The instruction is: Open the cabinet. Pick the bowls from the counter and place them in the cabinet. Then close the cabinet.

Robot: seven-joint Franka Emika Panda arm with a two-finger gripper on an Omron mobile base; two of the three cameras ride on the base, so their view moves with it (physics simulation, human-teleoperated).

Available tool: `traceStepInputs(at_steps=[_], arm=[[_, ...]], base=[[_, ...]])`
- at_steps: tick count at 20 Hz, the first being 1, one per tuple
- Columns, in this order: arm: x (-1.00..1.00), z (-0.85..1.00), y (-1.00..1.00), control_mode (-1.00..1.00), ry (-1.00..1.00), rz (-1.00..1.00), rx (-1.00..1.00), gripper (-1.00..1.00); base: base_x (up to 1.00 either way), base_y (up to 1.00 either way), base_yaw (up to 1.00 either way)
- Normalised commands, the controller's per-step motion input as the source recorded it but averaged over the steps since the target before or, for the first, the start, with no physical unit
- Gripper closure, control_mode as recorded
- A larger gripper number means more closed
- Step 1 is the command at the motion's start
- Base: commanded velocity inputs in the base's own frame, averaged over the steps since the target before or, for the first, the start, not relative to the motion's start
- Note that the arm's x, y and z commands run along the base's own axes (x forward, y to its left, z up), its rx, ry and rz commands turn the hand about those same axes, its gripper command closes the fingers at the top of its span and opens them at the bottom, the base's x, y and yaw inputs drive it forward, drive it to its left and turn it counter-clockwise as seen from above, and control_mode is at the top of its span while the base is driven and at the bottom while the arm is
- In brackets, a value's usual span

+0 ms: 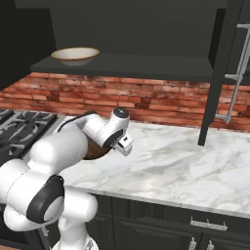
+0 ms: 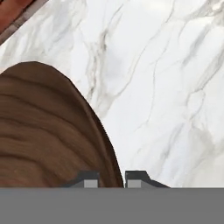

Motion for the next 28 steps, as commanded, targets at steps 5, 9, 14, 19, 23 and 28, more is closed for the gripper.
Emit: traceStepInputs(at_steps=[5, 9, 14, 19, 23, 28], arm=[[-0.42, 0.56, -0.11, -1.0, 0.02, -0.4, 0.0, 1.0], [-0.5, 0.54, -0.25, -1.0, 0.03, -0.47, 0.0, 1.0], [-0.51, 0.45, -0.32, -1.0, 0.0, -0.39, 0.0, 1.0], [-0.47, 0.59, -0.11, -1.0, 0.0, -0.4, 0.0, 1.0], [-0.42, 0.61, 0.0, -1.0, 0.0, -0.24, 0.0, 1.0], [-0.57, 0.71, -0.07, -1.0, -0.02, -0.02, 0.0, 1.0]], base=[[0.0, 0.0, 0.0], [0.0, 0.0, 0.0], [0.0, 0.0, 0.0], [0.0, 0.0, 0.0], [0.0, 0.0, 0.0], [0.0, 0.0, 0.0]])
